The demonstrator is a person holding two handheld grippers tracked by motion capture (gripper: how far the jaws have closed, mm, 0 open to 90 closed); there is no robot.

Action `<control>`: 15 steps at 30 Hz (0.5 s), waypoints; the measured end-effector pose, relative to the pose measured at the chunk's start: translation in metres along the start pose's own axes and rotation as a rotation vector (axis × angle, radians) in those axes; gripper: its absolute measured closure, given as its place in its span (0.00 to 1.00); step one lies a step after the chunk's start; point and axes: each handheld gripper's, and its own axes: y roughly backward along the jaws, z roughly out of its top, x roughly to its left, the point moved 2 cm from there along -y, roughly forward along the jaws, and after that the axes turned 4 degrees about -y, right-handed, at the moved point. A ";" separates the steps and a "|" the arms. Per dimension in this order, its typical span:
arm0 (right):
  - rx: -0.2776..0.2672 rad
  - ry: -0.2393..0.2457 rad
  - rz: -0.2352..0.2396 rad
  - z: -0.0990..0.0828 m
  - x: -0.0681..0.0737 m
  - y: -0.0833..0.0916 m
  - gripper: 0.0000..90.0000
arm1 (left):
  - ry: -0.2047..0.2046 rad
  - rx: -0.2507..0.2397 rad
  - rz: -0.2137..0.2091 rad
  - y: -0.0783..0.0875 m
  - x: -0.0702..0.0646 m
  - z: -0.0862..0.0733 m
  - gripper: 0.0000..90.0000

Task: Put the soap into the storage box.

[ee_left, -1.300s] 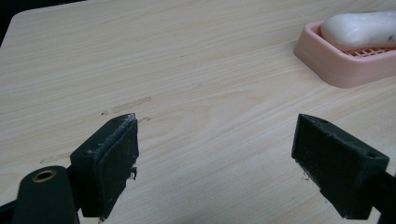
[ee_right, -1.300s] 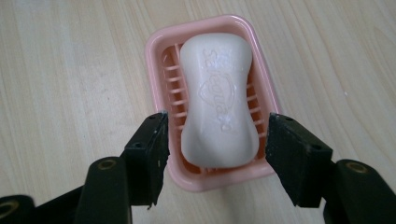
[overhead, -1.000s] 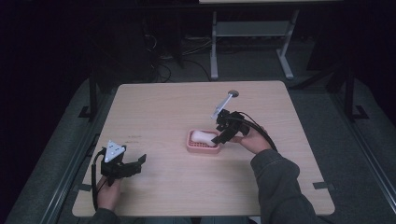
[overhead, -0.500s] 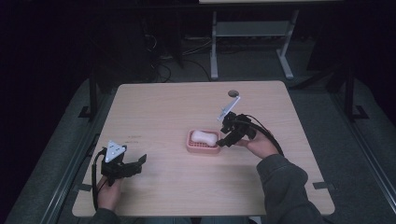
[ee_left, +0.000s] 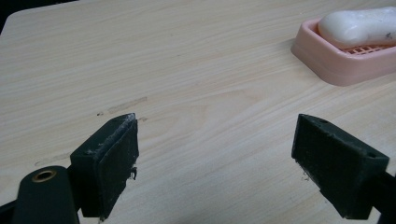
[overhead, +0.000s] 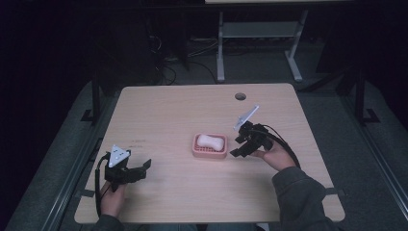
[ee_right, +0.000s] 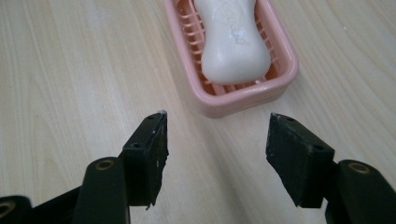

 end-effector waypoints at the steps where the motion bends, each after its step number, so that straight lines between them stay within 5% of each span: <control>1: -0.004 -0.001 -0.001 -0.003 0.000 0.000 0.43 | -0.001 0.001 0.000 0.000 0.000 0.000 0.16; 15: -0.012 -0.047 0.007 -0.027 0.001 0.007 0.42 | -0.001 0.001 -0.002 -0.001 -0.001 0.000 0.16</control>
